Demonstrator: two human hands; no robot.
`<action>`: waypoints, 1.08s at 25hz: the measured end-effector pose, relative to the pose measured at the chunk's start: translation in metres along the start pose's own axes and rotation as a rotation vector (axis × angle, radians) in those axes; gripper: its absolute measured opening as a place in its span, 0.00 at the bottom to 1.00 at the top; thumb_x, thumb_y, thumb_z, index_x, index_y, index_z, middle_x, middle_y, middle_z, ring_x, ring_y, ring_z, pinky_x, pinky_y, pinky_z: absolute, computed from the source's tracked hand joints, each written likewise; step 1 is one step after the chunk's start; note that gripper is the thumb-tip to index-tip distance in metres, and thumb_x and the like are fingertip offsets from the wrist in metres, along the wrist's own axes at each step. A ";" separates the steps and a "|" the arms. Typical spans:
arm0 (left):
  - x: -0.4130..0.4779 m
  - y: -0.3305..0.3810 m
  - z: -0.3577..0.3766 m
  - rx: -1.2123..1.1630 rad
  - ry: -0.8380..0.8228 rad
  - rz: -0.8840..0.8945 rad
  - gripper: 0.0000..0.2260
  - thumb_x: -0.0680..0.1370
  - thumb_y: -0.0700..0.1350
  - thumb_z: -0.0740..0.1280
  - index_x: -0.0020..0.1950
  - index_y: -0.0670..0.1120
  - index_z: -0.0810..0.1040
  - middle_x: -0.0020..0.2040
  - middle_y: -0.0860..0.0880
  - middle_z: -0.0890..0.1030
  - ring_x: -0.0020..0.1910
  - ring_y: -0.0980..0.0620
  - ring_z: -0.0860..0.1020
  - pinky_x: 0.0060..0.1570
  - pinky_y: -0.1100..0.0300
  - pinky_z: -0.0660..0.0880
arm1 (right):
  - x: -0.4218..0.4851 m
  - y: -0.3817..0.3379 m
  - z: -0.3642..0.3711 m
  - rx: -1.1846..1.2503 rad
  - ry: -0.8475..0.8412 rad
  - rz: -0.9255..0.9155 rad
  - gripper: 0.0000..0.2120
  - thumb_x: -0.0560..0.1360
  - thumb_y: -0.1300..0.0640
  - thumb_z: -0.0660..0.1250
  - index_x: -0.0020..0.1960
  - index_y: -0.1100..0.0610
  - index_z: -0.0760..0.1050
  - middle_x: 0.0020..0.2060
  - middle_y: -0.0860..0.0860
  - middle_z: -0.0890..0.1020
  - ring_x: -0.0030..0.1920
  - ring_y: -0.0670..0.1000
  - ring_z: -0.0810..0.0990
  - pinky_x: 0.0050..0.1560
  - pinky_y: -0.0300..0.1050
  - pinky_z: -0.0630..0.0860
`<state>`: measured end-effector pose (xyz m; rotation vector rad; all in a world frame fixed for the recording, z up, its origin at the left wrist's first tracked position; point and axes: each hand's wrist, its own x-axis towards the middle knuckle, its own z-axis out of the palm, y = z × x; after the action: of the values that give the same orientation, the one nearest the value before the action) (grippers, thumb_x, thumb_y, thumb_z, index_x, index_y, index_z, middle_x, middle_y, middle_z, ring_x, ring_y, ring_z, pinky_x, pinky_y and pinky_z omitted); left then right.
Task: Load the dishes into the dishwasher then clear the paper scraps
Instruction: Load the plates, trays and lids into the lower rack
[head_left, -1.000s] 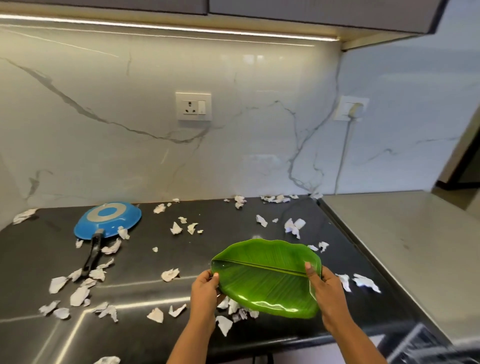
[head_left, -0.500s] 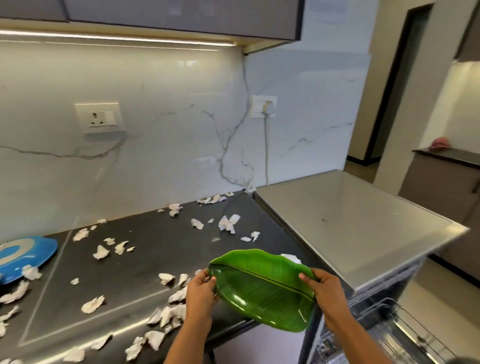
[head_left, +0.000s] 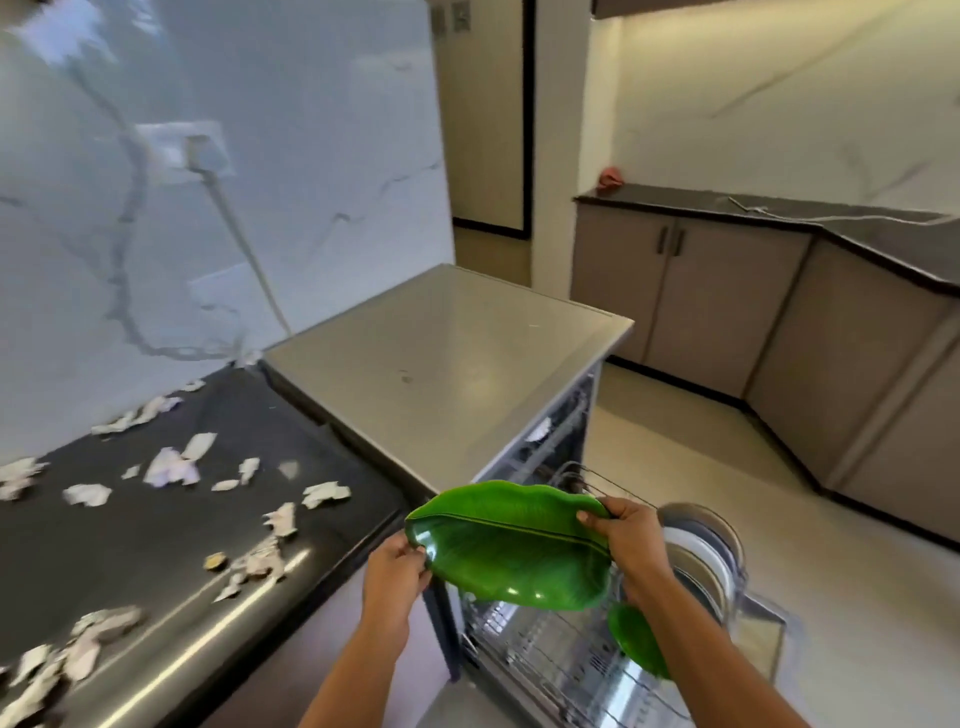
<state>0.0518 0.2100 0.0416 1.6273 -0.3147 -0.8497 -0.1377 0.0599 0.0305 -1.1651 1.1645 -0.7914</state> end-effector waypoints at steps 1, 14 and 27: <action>0.004 -0.004 0.017 0.029 -0.019 -0.001 0.15 0.77 0.27 0.55 0.41 0.41 0.76 0.26 0.52 0.77 0.34 0.54 0.74 0.38 0.65 0.75 | 0.006 0.003 -0.016 0.006 0.027 0.017 0.09 0.69 0.69 0.71 0.37 0.56 0.82 0.32 0.53 0.84 0.37 0.56 0.81 0.43 0.48 0.80; 0.057 -0.157 0.160 0.083 -0.234 -0.438 0.09 0.81 0.44 0.59 0.44 0.45 0.75 0.42 0.49 0.76 0.41 0.55 0.74 0.42 0.63 0.68 | 0.036 0.138 -0.155 -0.115 0.327 0.276 0.13 0.68 0.69 0.71 0.38 0.51 0.82 0.35 0.53 0.84 0.38 0.51 0.79 0.37 0.41 0.73; 0.189 -0.354 0.206 0.302 -0.294 -0.589 0.30 0.54 0.66 0.75 0.45 0.47 0.78 0.41 0.48 0.74 0.41 0.52 0.72 0.42 0.57 0.67 | 0.108 0.347 -0.153 -0.344 0.453 0.456 0.10 0.69 0.62 0.72 0.51 0.57 0.83 0.42 0.56 0.84 0.44 0.52 0.81 0.43 0.41 0.72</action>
<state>-0.0435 0.0280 -0.3598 1.9103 -0.1695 -1.5565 -0.2888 0.0066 -0.3295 -0.9546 1.9204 -0.5220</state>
